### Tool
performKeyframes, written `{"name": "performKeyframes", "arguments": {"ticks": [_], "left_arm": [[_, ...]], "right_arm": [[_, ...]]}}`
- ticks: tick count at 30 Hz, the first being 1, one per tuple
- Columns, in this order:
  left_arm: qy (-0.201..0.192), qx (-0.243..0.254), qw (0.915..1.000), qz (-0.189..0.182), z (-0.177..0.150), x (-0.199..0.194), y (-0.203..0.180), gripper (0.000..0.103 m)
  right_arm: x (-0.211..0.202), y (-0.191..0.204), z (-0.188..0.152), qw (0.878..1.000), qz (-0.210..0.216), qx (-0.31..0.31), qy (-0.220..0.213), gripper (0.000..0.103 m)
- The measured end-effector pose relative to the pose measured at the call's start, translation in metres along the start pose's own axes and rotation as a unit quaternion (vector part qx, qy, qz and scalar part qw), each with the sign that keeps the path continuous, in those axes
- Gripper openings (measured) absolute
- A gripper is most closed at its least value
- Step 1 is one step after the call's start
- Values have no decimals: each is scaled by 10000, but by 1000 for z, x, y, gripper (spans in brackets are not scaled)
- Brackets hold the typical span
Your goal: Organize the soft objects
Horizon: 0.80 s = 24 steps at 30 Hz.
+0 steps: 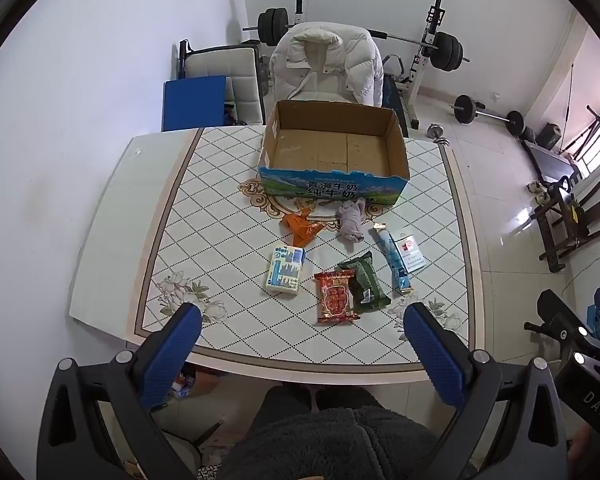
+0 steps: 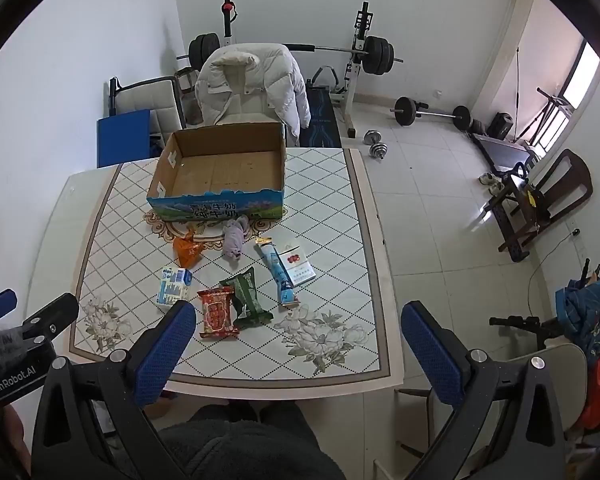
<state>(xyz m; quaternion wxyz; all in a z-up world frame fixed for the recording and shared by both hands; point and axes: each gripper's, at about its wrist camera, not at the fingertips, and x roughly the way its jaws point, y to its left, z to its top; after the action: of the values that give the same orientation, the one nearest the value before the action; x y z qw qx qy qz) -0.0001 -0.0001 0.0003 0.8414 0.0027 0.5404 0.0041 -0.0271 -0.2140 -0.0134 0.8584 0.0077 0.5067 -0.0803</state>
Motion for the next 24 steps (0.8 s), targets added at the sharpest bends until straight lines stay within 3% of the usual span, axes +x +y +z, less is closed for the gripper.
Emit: {"name": "performKeyframes", "arguments": {"ticks": [24], "left_arm": [[-141, -57, 9999, -4, 6, -10, 1, 103]], "right_arm": [[3, 0, 2, 10000, 5, 42, -40, 103]]}}
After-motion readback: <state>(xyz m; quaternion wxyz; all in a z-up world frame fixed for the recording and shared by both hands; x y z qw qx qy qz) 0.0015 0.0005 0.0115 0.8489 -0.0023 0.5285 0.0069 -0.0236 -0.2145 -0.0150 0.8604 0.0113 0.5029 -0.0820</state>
